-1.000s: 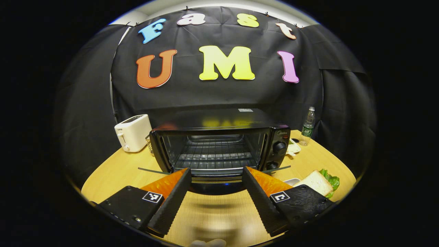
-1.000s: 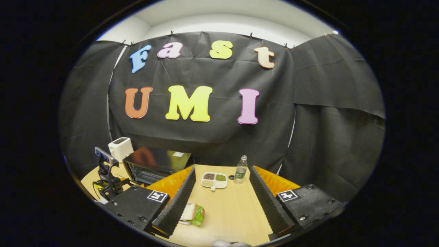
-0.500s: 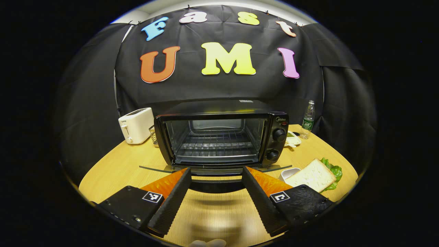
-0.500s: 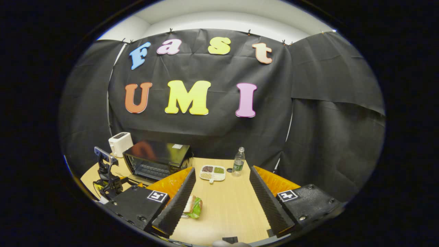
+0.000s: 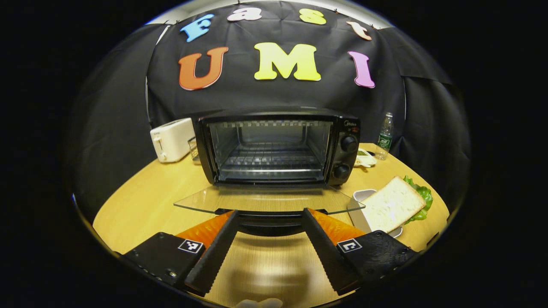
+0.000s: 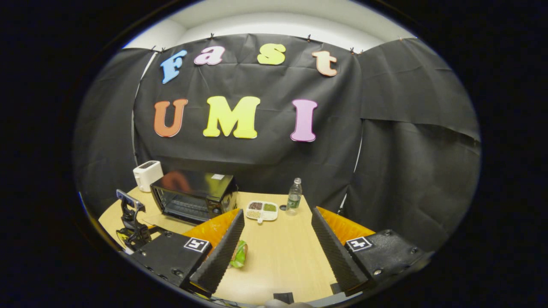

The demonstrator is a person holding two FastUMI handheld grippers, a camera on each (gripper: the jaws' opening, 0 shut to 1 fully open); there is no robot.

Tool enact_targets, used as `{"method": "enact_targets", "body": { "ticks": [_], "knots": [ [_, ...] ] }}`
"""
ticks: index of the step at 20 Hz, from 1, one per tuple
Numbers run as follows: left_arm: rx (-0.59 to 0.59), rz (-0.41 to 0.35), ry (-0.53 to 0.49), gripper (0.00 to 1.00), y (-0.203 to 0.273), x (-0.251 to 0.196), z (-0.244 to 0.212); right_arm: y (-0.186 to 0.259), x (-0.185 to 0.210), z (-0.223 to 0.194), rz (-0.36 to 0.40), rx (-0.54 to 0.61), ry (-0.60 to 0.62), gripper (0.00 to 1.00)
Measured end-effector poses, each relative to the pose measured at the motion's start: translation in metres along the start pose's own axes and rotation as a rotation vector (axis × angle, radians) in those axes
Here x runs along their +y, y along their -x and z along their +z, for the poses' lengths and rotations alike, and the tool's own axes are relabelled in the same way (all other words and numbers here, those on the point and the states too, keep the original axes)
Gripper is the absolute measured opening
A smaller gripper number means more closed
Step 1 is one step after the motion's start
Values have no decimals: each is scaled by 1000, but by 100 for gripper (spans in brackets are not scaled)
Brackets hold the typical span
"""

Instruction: Open the electric oven with the left hand, put the food in, and close the electric oven.

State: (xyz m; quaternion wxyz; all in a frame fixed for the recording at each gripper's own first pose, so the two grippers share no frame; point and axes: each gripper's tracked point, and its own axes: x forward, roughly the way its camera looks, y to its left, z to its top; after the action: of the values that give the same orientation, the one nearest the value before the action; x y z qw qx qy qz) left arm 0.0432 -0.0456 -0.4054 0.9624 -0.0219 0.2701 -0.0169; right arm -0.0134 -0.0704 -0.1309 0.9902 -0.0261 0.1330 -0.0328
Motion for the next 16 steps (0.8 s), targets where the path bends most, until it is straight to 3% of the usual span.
{"method": "enact_targets", "body": {
  "ticks": [6,7,10,11,13,14,16],
  "knots": [
    [116,20,0,96,-8,6,-49,-3,-5,-17,-10,27,9,96],
    [120,22,13,100,-8,9,-50,-5,-6,-19,-9,32,5,96],
    [144,13,25,97,-9,8,-58,-8,-8,-26,-13,53,-6,96],
    [134,4,11,88,-10,5,-57,-8,-8,-27,-10,52,-3,96],
    [139,10,-4,100,-11,7,-60,-9,-8,-28,-12,53,5,96],
    [147,10,7,94,-12,7,-61,-9,-7,-29,-10,54,6,96],
    [146,9,8,94,-11,7,-62,-10,-5,-28,-4,52,1,96]
  ]
}}
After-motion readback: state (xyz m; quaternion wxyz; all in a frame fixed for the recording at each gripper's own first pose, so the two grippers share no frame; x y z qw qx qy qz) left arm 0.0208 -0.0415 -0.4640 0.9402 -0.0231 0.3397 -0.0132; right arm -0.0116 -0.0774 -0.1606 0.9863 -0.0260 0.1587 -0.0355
